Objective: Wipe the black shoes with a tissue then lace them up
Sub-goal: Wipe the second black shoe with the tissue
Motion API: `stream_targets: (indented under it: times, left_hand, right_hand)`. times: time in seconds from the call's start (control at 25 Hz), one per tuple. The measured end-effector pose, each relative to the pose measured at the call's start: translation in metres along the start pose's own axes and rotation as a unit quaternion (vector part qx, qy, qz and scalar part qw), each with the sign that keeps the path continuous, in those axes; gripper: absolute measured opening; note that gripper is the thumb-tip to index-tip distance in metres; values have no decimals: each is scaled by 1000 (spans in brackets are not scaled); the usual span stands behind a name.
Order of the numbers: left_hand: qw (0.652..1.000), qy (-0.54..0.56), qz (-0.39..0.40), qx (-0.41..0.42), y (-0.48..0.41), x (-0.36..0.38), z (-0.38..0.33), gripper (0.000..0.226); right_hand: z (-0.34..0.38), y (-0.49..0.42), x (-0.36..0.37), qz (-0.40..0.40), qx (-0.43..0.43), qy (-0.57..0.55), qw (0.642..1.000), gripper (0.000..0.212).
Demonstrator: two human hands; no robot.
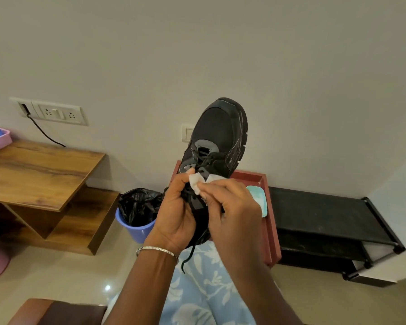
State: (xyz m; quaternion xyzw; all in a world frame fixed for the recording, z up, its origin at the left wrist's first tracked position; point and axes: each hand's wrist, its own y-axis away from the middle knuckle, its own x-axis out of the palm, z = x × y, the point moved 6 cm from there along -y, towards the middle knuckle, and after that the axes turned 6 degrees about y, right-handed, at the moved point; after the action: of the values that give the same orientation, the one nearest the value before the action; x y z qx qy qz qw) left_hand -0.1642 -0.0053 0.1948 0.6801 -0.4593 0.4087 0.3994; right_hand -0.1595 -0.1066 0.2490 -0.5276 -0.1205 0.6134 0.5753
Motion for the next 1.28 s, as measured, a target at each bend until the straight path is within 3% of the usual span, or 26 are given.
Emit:
stream_targets:
  times: [0.2,0.4,0.64,0.8,1.08,1.28]
  left_hand:
    - [997,-73,-28,-24,2,4,6,41]
    - [997,-59,-50,-12,1,5,4,33]
    - [993,-102,-60,-18,5,10,10,38]
    - [996,-63,-61,-15,6,9,6,45]
    - [994,-70,-78,-31,6,4,9,44]
    - [993,-88,-74,-32,7,6,17,40]
  right_hand:
    - [-28,-33,-8,-60,33,21,997,13]
    - [-9,-12,-5,9,28,-16,999,15]
    - [-30,-37,-10,-49,46,11,998,11]
    - [-20,-22,-7,-9,25,-10,1000,12]
    - [-43,-3,-14,-24,111,-9,994,12]
    - [-16,-11,-6,-10,62,17,998,16]
